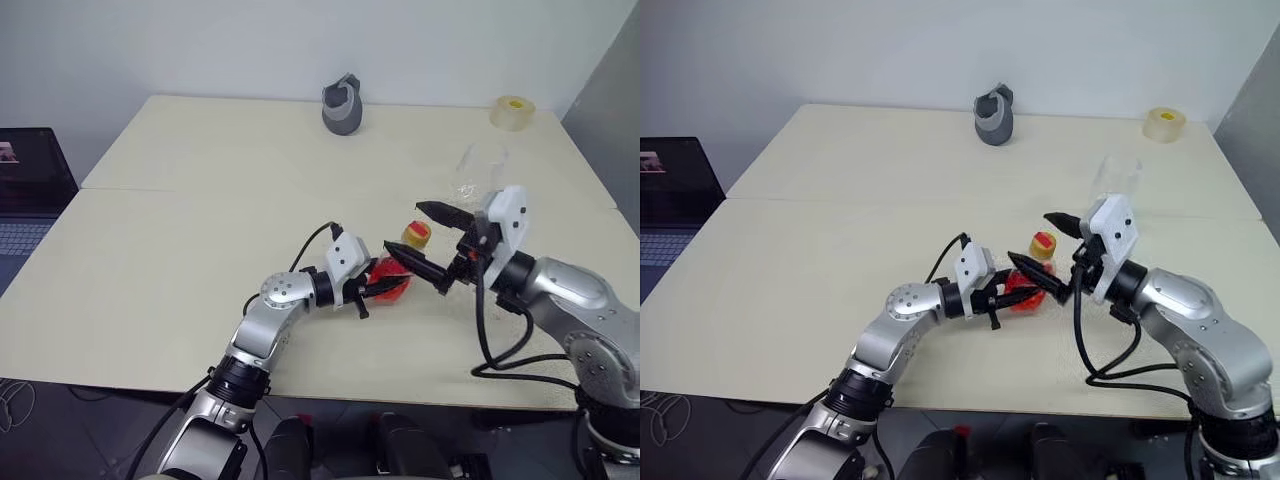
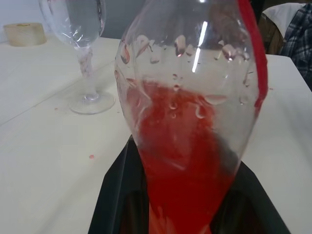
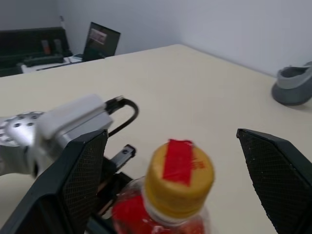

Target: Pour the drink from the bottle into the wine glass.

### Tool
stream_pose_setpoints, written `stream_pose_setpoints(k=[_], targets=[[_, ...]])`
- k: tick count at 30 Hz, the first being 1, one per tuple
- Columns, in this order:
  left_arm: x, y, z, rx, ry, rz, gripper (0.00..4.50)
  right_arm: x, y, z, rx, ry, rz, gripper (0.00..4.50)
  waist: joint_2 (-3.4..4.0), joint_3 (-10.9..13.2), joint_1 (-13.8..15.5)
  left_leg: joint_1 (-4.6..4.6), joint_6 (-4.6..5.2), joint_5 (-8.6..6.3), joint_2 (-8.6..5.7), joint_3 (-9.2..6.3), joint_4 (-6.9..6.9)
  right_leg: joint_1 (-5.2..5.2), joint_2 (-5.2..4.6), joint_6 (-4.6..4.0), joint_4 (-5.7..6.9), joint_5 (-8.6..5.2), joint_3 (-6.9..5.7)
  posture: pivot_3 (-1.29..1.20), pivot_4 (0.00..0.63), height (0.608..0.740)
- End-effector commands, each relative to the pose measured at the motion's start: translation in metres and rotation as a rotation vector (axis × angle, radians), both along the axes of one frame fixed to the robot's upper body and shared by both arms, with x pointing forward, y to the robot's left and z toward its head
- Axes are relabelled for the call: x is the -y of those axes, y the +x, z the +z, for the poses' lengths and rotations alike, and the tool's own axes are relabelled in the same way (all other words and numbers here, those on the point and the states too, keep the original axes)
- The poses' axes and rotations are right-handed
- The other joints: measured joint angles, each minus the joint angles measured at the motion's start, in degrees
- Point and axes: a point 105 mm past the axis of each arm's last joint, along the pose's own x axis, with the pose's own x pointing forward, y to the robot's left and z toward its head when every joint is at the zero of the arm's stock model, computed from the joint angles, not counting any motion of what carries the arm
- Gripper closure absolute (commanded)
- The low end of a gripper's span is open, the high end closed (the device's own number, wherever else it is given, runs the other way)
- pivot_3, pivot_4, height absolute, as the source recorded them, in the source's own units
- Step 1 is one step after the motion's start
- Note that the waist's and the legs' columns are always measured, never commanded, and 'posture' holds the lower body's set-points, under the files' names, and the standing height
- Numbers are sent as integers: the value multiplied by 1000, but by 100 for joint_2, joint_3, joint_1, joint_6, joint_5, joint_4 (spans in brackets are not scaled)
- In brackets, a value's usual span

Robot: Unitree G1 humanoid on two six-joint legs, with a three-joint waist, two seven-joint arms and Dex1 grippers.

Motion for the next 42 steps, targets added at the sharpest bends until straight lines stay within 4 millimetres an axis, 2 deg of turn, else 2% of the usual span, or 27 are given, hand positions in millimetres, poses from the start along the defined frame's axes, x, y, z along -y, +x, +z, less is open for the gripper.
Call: stream_pose_setpoints(k=[1, 7, 11, 18, 21, 24, 28, 33, 42], targets=[[3, -4, 17, 58, -45, -25, 3473, 12, 6, 15, 73, 37, -71, 0, 0, 0, 0, 1, 0, 0, 0, -1, 0, 0, 0, 0, 1, 0, 0, 0, 150, 740], [-1, -3, 15, 52, -44, -22, 3475, 27, 6, 7, 37, 48, -114, 0, 0, 0, -4, 1, 0, 0, 7, 0, -3, -1, 1, -1, 3, 0, -4, 0, 150, 740], [-6, -1, 14, 43, -47, -4, 3476, 44, 0, 1, 6, 47, -142, 0, 0, 0, -3, 2, 1, 0, 5, 1, -2, -1, 1, -1, 4, 0, -3, 0, 150, 740], [-9, -1, 12, 37, -49, 11, 3482, 68, -7, 0, -26, 52, -177, 0, 1, 0, -2, 3, 1, 0, 6, 4, -2, 0, 1, -1, 4, 0, -1, 0, 150, 740], [-10, -1, 13, 37, -51, 14, 3490, 71, -12, -1, -47, 35, -157, 0, 1, -1, -3, 3, 1, -1, 5, 8, -4, 0, 1, -1, 3, 0, 1, 0, 150, 740], [-10, 1, 13, 40, -51, 17, 3491, 61, -19, -1, -70, 6, -82, 0, 2, -1, -22, 6, 1, -1, 6, 11, -5, 0, 2, -1, 5, 0, 4, 0, 150, 740], [-8, 1, 15, 45, -52, 17, 3492, 36, -26, 3, -73, 7, 16, 0, 2, -1, -54, 7, 1, -1, 8, 10, -5, 0, 4, -1, 5, 0, 3, 0, 150, 740], [-6, 0, 15, 48, -54, 14, 3492, 10, -22, 7, -61, 41, 60, 0, 1, -1, -59, 5, 1, 0, 8, 7, -5, 0, 4, 0, 5, 0, 1, 0, 150, 740], [-4, 1, 17, 57, -53, 9, 3492, -1, -8, 7, -76, 82, 83, 0, 1, -1, -57, 3, 1, 0, 4, 9, -4, 0, 3, -1, 2, 0, 3, 0, 150, 740]])
